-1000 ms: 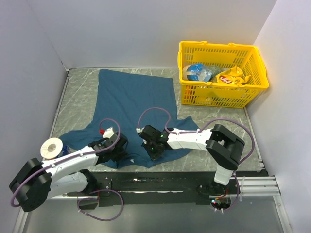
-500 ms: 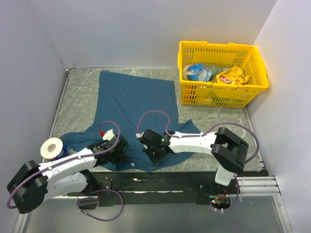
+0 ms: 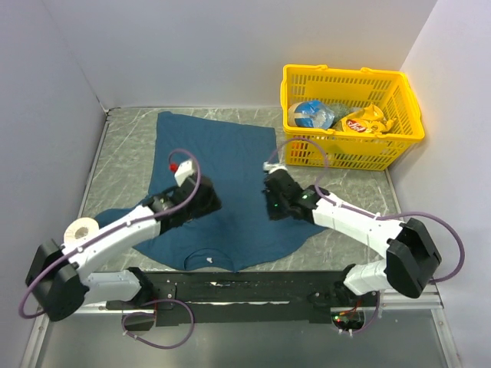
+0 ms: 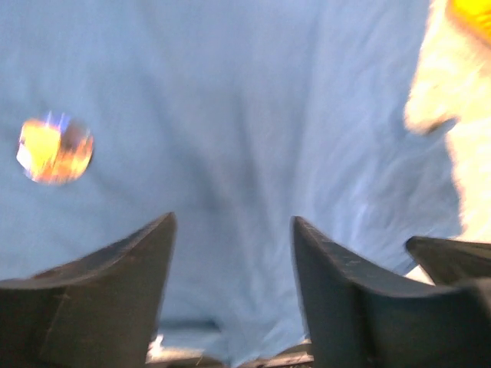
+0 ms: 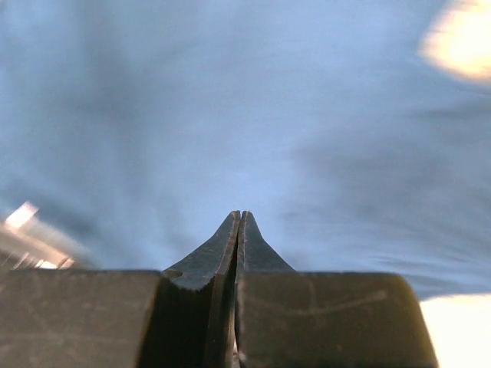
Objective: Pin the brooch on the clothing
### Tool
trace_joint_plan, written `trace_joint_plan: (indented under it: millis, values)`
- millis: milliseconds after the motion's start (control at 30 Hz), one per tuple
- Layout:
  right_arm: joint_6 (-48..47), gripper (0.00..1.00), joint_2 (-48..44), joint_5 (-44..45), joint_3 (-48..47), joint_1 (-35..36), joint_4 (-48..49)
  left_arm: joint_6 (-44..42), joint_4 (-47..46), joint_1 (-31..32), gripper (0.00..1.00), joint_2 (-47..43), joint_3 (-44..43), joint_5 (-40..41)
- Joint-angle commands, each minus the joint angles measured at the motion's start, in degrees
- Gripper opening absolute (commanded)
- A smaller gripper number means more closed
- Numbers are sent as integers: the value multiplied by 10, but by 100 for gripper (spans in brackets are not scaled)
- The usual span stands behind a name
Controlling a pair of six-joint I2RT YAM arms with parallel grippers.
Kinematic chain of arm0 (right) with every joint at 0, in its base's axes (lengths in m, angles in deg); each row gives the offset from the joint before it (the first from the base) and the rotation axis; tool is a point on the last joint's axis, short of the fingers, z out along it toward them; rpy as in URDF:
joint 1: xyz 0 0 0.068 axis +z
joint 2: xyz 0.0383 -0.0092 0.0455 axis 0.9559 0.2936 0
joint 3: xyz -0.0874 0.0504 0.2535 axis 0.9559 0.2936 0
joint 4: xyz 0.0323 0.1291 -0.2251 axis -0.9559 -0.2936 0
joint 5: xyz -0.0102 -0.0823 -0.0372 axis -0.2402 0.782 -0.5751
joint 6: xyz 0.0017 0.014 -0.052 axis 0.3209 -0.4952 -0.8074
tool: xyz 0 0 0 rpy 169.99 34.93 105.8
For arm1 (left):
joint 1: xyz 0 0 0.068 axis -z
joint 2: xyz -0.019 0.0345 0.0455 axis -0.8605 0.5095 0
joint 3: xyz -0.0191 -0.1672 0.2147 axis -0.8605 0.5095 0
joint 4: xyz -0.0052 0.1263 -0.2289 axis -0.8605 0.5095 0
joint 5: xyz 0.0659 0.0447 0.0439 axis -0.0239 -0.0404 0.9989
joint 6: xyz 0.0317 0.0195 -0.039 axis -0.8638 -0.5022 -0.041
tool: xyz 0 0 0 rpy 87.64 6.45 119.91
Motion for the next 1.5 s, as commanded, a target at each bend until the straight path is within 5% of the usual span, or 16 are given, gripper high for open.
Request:
trace_joint_plan:
  millis: [0, 100, 200, 500, 900, 1467]
  values:
    - [25, 0, -16, 69, 46, -69, -18, -90, -45, -49, 81, 48, -80, -39]
    - [23, 0, 1, 93, 55, -112, -35, -117, -62, -97, 90, 76, -108, -83]
    - [28, 0, 41, 109, 40, -141, -64, -133, -65, -166, 91, 100, -125, -131]
    - [47, 0, 116, 93, 17, -180, -101, -166, -63, -246, 91, 135, -131, -178]
    - [20, 0, 159, 73, 7, -258, -144, -188, -59, -302, 91, 136, -135, -207]
    - [22, 0, 110, 65, -7, -267, -192, -214, -49, -350, 91, 110, -123, -213]
